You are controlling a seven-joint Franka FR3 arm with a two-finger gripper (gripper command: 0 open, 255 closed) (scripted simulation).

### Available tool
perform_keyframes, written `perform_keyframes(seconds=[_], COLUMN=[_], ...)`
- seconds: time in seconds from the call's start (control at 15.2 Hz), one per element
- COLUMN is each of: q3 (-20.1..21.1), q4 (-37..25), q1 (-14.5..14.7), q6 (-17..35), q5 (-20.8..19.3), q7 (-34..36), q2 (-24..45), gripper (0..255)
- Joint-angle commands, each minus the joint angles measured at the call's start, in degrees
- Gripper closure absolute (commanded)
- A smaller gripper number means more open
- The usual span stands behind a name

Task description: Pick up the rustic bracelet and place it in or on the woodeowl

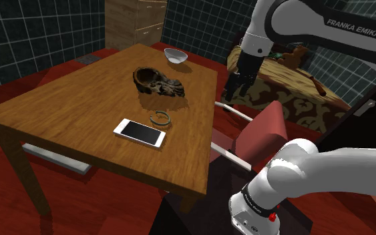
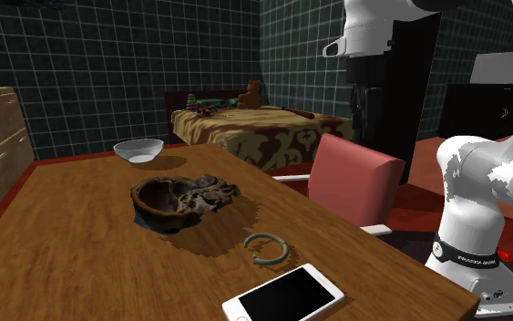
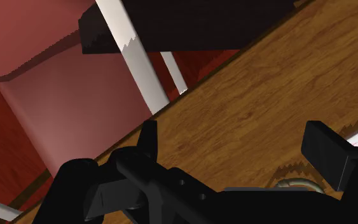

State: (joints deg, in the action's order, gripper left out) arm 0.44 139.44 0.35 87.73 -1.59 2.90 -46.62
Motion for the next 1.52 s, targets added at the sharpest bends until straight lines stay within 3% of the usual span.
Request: perform_keyframes(seconds=[0.0,0.79,1.45], q3=[0.0,8.2,14.1], q4=[0.0,1.6,-6.2], q1=[0.0,2.3,2.9], q6=[0.0,22.5,38.4], q5=[0.0,7.3,7.4], q7=[0.0,11.8,21.7], q2=[0.0,16.7,36.4], gripper=[0,0,0])
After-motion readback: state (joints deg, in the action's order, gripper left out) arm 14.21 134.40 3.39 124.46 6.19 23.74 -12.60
